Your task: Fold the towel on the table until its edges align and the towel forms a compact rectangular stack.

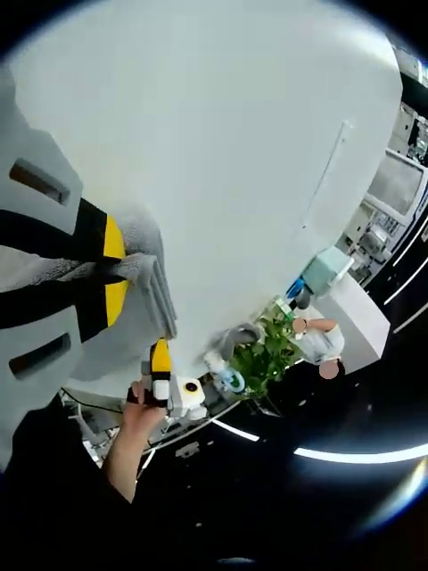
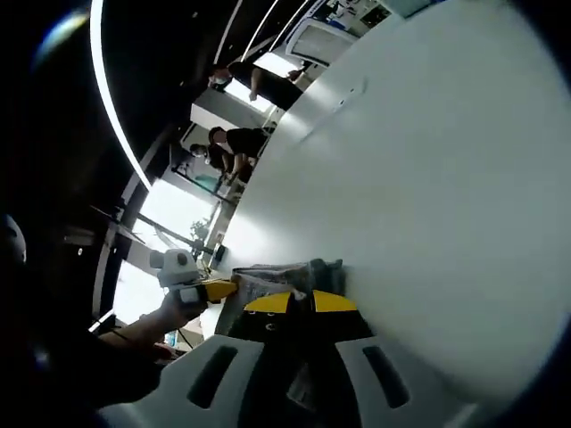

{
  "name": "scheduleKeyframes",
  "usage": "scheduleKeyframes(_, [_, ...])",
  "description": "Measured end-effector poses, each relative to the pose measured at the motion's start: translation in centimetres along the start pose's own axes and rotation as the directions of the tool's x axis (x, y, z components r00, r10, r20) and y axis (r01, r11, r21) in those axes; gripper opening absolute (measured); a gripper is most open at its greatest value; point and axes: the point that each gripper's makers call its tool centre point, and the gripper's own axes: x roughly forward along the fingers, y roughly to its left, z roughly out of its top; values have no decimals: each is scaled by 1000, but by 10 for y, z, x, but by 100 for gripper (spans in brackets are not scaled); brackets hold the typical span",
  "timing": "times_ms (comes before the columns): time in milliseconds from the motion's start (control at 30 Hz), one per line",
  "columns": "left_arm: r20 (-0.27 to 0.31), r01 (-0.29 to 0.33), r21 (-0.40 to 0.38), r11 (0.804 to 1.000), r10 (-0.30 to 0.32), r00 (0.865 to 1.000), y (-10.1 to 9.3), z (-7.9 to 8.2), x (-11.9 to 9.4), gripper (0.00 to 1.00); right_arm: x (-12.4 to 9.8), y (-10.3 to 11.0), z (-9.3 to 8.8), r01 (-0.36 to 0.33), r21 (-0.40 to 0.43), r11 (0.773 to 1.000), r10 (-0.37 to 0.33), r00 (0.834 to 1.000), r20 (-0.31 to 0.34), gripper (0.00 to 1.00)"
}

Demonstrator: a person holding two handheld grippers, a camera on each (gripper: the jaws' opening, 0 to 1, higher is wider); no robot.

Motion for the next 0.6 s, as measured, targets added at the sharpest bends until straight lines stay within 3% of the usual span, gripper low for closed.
scheduleKeyframes(600, [5,-35,7,999,35,999,7,-3,4,6,4,-7,-2,29,11,1000,-29,1000,6,4])
